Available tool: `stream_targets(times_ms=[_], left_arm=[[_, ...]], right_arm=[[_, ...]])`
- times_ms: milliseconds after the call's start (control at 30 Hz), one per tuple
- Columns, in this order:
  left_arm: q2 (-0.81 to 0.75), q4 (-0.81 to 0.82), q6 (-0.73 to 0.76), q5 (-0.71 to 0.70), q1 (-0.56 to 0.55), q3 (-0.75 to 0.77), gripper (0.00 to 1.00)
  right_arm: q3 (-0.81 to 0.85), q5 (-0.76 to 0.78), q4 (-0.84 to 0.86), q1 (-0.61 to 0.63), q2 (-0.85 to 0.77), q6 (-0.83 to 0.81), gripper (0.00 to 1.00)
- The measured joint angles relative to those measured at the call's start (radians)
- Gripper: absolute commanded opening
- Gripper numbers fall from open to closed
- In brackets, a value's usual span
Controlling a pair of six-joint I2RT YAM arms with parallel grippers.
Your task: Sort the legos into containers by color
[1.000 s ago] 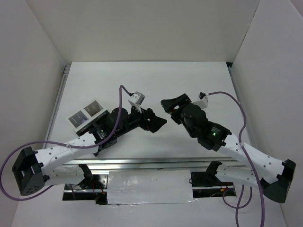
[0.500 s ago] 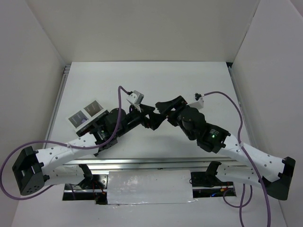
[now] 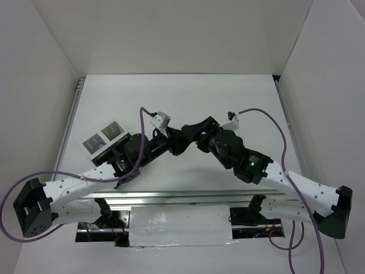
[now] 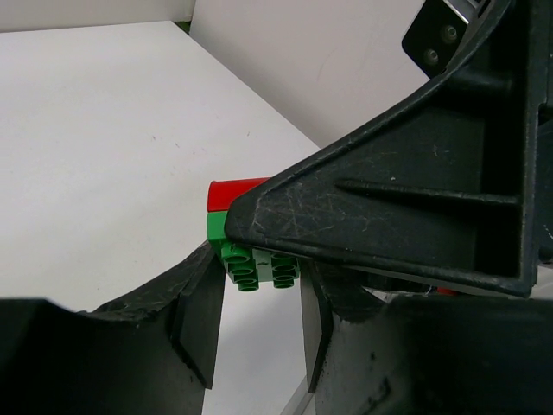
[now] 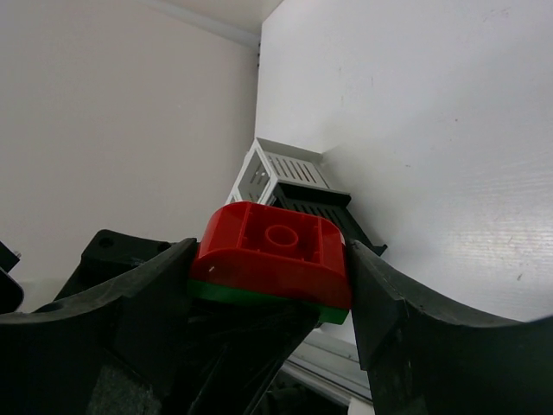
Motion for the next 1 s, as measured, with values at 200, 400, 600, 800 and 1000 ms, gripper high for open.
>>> stream_targets(times_ms=[200, 400, 600, 800, 1000], left_arm=[[-0.041, 0.000, 0.029, -0.013, -0.005, -0.033, 0.00], [-0.051, -0.003, 0.037, -0.014, -0.006, -0.033, 0.00], [-0.065, -0.063, 0.021, -0.025, -0.006, -0.020, 0.00], [-0.143, -0.270, 0.018, -0.056, -0.005, 0.022, 0.00], [-0.238, -0.500, 0.032, 0.079, -0.005, 0.140, 0.00]], right_arm=[[-0.046, -0.048, 0.072, 0.004, -0.020, -0.030, 0.63], [-0.053, -0.080, 0.118, 0.004, -0.032, -0.058, 1.00], [-0.089, -0.142, 0.177, -0.029, -0.080, -0.179, 1.00], [-0.157, -0.389, 0.270, -0.260, -0.208, -0.314, 1.00], [-0.178, -0.814, 0.354, -0.341, -0.258, -0.549, 0.87]])
